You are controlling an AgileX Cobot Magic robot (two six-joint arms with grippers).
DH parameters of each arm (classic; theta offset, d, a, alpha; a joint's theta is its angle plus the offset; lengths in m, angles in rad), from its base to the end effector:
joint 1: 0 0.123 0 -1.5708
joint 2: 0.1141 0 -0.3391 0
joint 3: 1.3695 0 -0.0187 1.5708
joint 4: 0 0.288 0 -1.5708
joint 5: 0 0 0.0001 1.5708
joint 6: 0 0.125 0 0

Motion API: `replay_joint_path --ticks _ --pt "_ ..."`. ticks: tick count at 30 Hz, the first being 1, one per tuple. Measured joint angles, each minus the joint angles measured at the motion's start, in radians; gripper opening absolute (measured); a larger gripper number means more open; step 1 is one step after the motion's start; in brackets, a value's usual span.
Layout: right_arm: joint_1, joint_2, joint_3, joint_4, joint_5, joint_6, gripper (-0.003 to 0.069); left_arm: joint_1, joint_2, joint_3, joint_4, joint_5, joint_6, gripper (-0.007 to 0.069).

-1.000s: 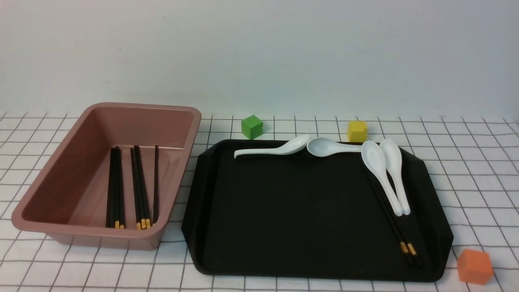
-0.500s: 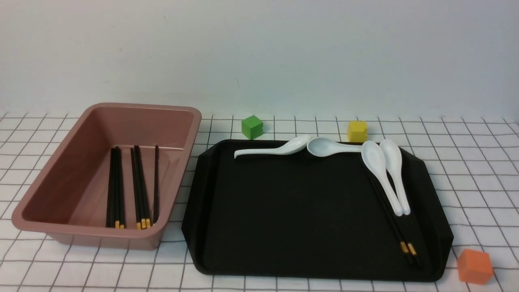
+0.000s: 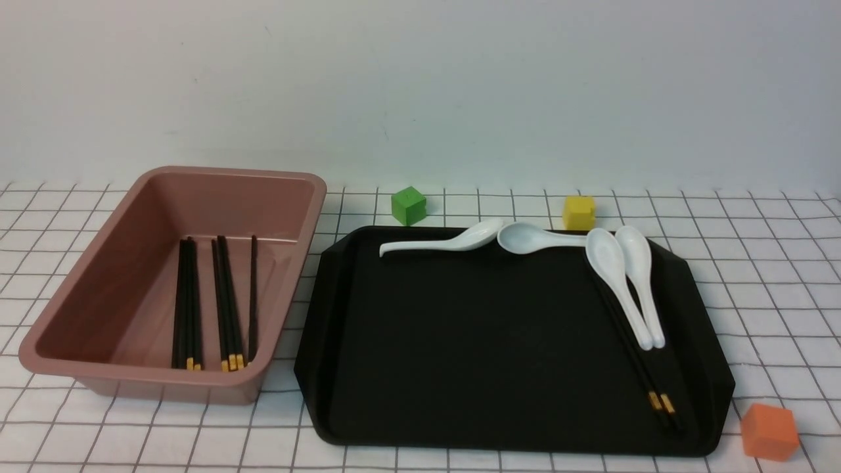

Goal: On white black tablecloth take chopsticks from black tray and put them in box.

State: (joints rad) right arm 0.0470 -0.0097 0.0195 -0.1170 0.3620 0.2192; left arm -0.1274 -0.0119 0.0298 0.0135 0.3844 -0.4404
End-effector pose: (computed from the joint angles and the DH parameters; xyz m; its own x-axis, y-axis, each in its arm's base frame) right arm 0.0685 -0.0020 0.1644 -0.2774 0.0965 -0.9559 0.0232 0.9953 0.0937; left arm 0.0670 -0.0079 0.1574 -0.3304 -0.3760 -0.8657 -0.0163 0.9194 -0.3931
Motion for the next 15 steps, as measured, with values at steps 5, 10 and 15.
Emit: replay_joint_path --ticks 5,10,15 --pt "0.000 0.000 0.000 0.000 0.000 0.000 0.0107 0.000 0.000 0.000 0.000 0.000 0.000 0.0238" --pt "0.000 0.000 0.000 0.000 0.000 0.000 0.0111 0.000 0.000 0.000 0.000 0.000 0.000 0.0238" --pt "0.000 0.000 0.000 0.000 0.000 0.000 0.0118 0.000 0.000 0.000 0.000 0.000 0.000 0.0238"
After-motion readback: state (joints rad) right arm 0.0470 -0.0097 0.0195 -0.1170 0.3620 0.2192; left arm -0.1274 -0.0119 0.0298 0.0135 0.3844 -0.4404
